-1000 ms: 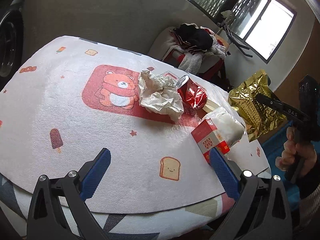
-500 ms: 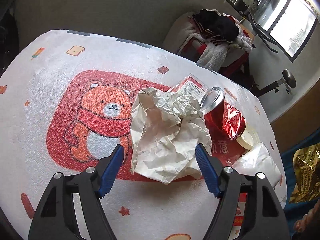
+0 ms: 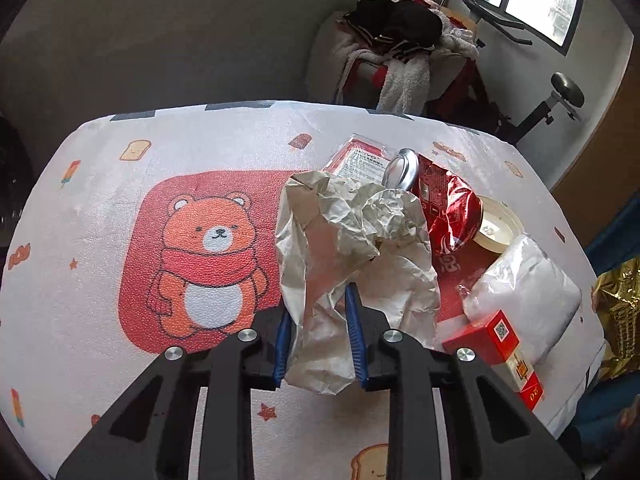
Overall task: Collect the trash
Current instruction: 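Carry the white paper in the left gripper and gold bag in the right toward the pink bin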
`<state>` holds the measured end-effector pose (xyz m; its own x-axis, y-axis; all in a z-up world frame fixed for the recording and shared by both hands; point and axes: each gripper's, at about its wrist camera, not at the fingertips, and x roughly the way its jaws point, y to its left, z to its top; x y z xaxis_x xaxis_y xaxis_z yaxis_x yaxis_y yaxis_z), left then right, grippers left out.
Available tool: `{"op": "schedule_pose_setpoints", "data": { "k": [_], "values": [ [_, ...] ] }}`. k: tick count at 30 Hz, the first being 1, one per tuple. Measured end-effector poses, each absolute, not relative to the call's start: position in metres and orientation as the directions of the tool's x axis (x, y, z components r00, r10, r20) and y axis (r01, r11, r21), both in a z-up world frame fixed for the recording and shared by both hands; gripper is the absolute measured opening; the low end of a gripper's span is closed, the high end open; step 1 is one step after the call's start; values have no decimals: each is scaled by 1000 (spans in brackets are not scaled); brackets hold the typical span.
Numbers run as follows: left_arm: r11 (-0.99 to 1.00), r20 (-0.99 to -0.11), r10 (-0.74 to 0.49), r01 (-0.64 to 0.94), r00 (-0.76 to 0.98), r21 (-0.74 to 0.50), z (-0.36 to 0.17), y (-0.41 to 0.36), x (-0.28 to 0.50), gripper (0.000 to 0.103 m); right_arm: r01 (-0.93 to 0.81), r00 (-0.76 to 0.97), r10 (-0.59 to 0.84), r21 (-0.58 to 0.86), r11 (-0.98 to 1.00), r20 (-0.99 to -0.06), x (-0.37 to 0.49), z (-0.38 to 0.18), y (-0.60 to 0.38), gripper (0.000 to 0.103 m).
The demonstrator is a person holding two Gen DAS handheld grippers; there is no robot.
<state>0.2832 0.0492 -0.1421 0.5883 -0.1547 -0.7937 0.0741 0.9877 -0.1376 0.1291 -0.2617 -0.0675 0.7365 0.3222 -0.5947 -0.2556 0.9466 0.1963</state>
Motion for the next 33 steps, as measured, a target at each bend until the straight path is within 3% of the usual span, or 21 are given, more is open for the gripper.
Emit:
{"op": "schedule_pose_setpoints", "data": {
  "k": [10, 16, 23, 33],
  "values": [
    [972, -721, -222, 209, 657, -109, -74, 41, 188, 25, -293, 735, 357, 204, 934, -576, 101, -52, -231, 12],
    [962, -695, -259, 243, 671, -124, -62, 32, 122, 25, -309, 733, 370, 205, 929, -571, 80, -46, -218, 12],
    [958, -703, -264, 264, 660, -112, -81, 17, 51, 25, -317, 725, 379, 210, 925, -575, 57, -47, -213, 12],
    [937, -807, -275, 335, 523, -102, -148, -15, -6, 25, -326, 703, 393, 223, 919, -592, 32, -61, -207, 12]
  ]
}}
